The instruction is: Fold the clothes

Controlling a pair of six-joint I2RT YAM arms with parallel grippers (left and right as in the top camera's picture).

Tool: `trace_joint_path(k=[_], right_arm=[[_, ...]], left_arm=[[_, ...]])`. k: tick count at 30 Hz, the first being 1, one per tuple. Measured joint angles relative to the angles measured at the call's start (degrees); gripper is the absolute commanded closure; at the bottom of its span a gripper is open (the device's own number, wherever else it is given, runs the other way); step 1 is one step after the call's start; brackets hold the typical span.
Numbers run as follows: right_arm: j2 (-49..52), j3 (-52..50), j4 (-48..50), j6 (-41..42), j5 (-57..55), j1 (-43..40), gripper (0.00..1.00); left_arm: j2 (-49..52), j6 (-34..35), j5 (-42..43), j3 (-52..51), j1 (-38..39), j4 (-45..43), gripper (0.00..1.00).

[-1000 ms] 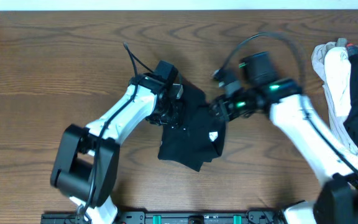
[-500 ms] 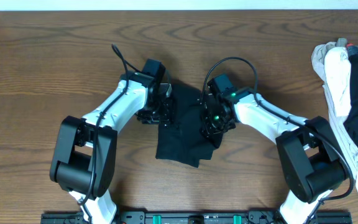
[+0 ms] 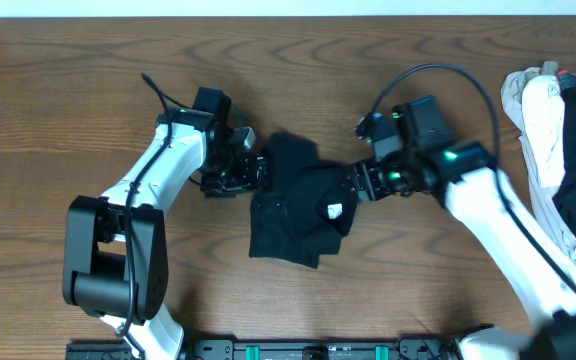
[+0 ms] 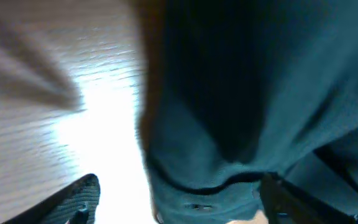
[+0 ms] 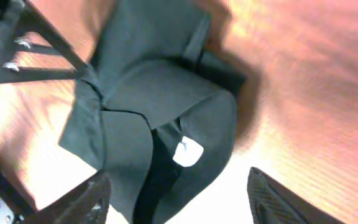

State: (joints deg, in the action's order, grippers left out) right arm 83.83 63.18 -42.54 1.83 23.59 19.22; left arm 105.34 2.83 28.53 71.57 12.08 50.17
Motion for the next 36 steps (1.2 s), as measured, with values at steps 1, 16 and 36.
trace_joint_path(k=[1, 16, 36], right_arm=[[-1.46, 0.0, -0.2, -0.2, -0.28, -0.11, 0.28], [-4.28, 0.0, -3.61, -1.03, -3.56, -1.38, 0.28], [-4.28, 0.0, -6.64, -1.01, -6.12, -2.23, 0.31]], left_arm=[[0.0, -1.4, 0.55, 0.0, 0.07, -0.42, 0.11], [6.29, -18.4, 14.38, -0.26, 0.61, -2.29, 0.34], [5.31, 0.0, 19.39, -0.42, -14.29, -22.97, 0.94]])
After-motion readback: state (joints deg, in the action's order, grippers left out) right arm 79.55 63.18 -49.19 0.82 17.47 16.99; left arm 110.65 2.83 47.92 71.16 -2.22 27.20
